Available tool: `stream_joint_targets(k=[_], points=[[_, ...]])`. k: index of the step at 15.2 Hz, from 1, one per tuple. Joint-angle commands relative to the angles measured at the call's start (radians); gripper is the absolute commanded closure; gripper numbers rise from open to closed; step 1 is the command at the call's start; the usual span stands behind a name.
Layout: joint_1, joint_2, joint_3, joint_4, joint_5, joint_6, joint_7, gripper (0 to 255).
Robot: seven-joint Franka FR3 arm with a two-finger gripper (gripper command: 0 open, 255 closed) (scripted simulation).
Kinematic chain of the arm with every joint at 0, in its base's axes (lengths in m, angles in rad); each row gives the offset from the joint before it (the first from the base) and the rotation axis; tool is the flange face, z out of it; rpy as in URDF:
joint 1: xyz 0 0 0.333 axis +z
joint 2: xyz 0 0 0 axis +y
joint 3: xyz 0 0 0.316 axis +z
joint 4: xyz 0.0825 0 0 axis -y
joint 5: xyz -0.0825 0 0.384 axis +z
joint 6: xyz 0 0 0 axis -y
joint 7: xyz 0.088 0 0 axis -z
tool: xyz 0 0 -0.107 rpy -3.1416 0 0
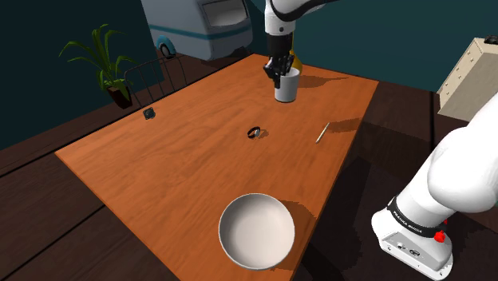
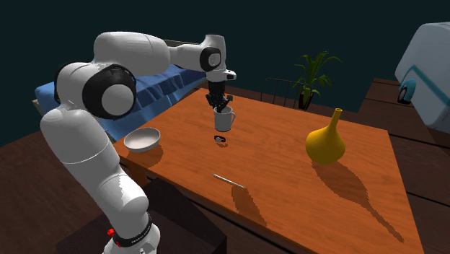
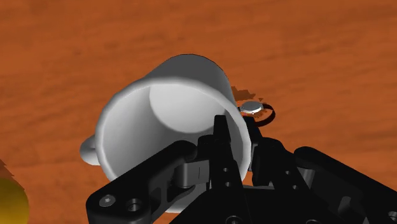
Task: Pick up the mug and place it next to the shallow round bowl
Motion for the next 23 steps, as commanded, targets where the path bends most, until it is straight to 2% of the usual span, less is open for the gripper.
stream_joint_targets(k=[1,7,13,18,23], points=[[0.023,0.009,0.026,0.005,0.004,0.000,0.050,255],[0.092,0.071,0.099,0.082,0.007,-0.021,0.190,255],[0.166,0.169,0.163,0.204,-0.005,-0.054,0.329,255],[0.236,0.279,0.208,0.347,-0.030,-0.095,0.442,255],[0.322,0.420,0.240,0.541,-0.068,-0.158,0.548,255]])
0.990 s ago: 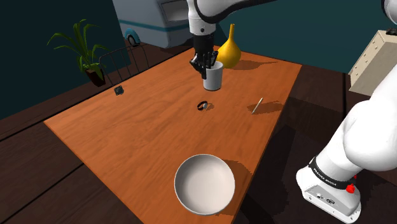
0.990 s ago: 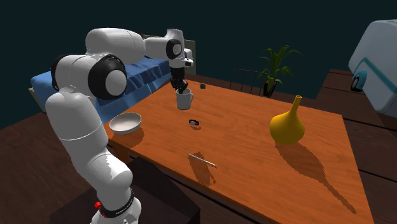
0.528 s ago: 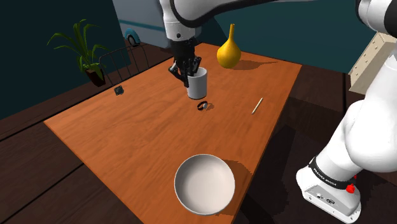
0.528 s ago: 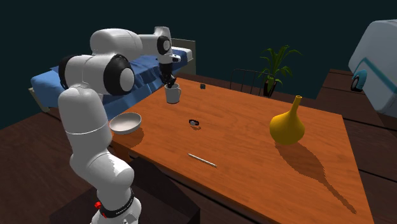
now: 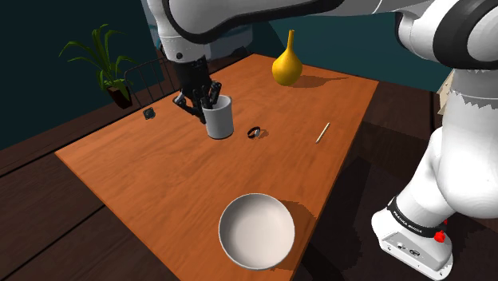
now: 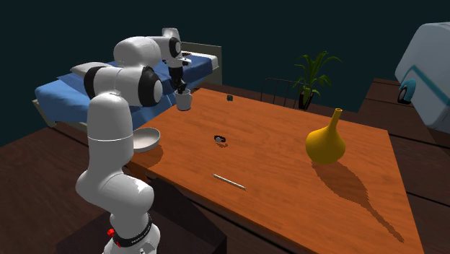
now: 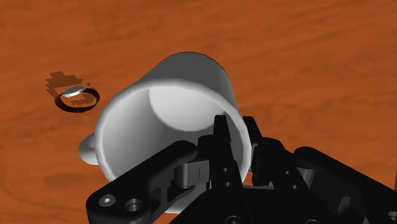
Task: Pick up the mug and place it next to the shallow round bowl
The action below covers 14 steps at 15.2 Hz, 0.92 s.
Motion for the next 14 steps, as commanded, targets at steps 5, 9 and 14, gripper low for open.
stream_joint_targets(k=[5,9,14], points=[[0.018,0.030,0.005,-0.006,-0.008,0.035,0.027,255],[0.015,0.029,0.004,-0.061,-0.009,0.089,0.029,255],[0.012,0.034,0.002,-0.122,-0.011,0.154,0.033,255]])
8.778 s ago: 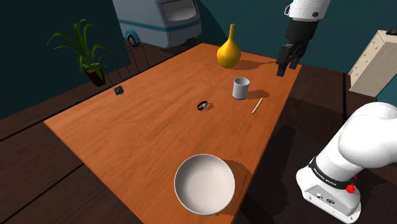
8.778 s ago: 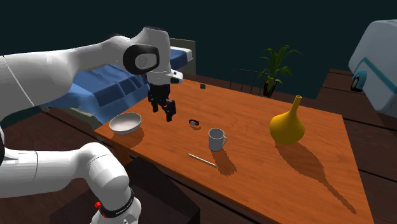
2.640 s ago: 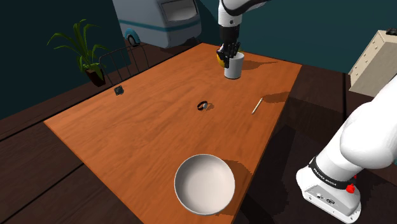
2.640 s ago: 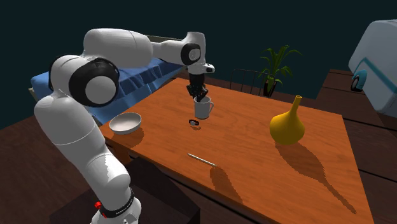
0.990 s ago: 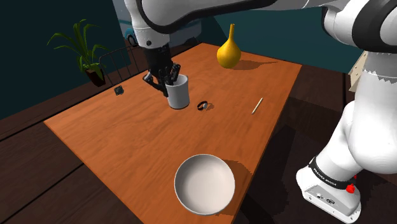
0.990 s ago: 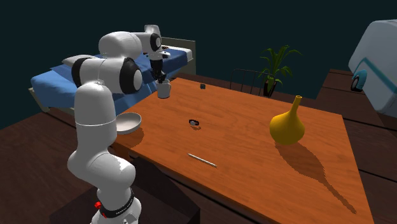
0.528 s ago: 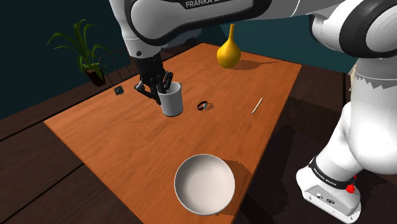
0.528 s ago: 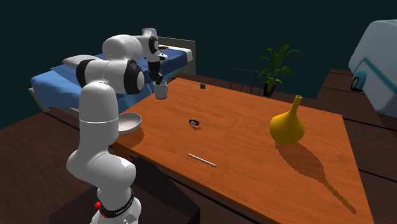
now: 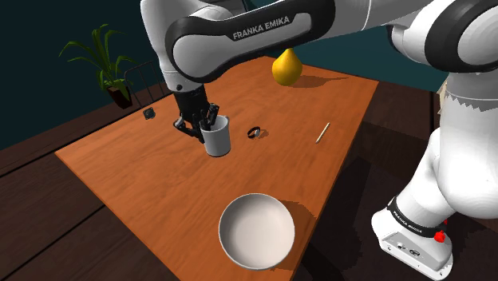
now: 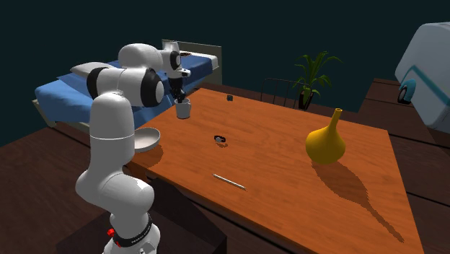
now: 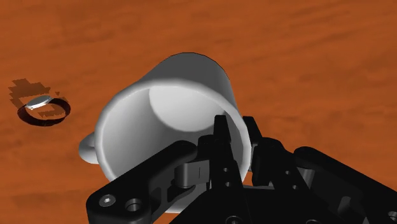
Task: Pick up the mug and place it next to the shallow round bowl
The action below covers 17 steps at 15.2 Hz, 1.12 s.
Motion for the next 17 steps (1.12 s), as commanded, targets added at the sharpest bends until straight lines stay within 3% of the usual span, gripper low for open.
stream_joint_targets(k=[1,17], points=[[-0.001,0.003,-0.001,-0.021,-0.001,0.024,0.000,255],[-0.001,0.063,-0.012,-0.164,-0.025,0.224,0.019,255]])
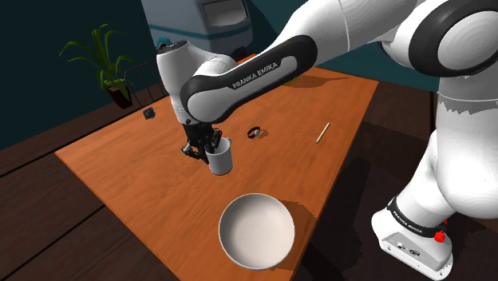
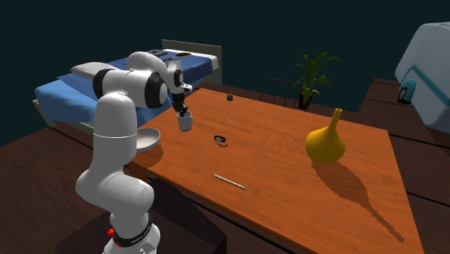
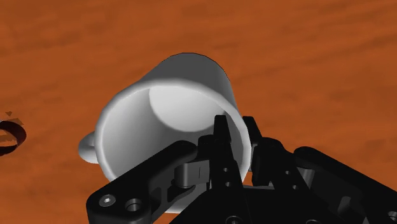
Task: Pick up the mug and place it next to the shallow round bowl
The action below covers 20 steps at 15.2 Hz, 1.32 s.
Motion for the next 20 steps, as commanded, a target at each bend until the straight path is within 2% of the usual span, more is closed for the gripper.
stream_joint_targets(k=[1,8,9,14,18,20], points=[[0.001,0.009,-0.001,-0.007,-0.003,0.017,0.002,255],[0.001,0.009,-0.001,-0.007,-0.003,0.017,0.002,255],[0.001,0.009,-0.002,-0.007,-0.003,0.017,0.002,0],[0.001,0.009,-0.001,-0.007,-0.003,0.017,0.002,0],[0.004,-0.017,0.005,0.084,0.009,-0.099,-0.007,0],[0.004,-0.017,0.005,0.084,0.009,-0.099,-0.007,0]])
